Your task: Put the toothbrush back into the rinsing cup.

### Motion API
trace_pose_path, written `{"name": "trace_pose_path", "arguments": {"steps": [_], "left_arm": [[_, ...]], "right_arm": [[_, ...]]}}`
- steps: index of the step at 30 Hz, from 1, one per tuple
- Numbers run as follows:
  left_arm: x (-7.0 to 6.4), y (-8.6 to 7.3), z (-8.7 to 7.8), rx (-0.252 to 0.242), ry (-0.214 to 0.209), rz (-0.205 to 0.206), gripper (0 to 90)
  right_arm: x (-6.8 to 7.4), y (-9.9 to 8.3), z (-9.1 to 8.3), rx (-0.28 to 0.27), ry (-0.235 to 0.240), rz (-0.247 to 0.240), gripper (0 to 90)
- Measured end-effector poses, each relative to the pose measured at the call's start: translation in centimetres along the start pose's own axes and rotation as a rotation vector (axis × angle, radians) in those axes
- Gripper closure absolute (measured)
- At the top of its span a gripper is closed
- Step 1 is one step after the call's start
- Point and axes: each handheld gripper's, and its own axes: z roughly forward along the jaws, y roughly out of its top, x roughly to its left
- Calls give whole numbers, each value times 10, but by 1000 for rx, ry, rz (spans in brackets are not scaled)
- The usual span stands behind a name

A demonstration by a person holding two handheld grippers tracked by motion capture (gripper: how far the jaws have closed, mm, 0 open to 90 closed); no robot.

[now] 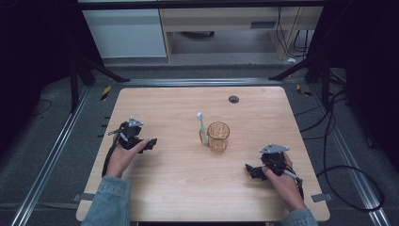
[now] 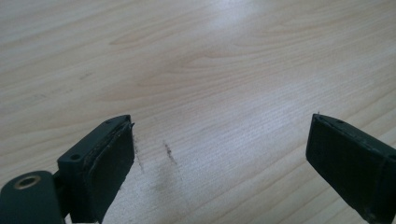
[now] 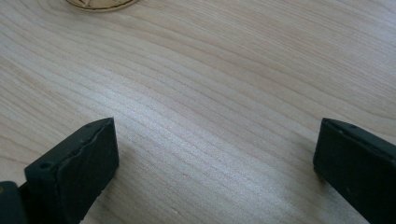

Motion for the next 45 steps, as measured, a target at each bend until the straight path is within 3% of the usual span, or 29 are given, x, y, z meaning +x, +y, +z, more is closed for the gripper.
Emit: {"name": "trace_pose_path", "arguments": {"steps": [2, 6, 21, 30, 33, 38, 45], "left_arm": [[2, -5, 4, 20, -14, 11, 64], [5, -8, 6, 30, 11, 32, 63], [27, -24, 15, 30, 84, -30, 72], [29, -28, 22, 39, 70, -49, 71], [30, -31, 24, 20, 64, -73, 63], [29, -34, 28, -30, 67, -68, 31], [30, -34, 29, -24, 76, -82, 0]], "right_arm": [[0, 0, 0, 0, 0, 0, 4], [0, 0, 0, 0, 0, 0, 4], [0, 0, 0, 0, 0, 0, 4], [0, 0, 0, 0, 0, 0, 4], [0, 0, 0, 0, 0, 0, 4], [0, 0, 0, 0, 0, 0, 5], [0, 0, 0, 0, 1, -1, 5]]}}
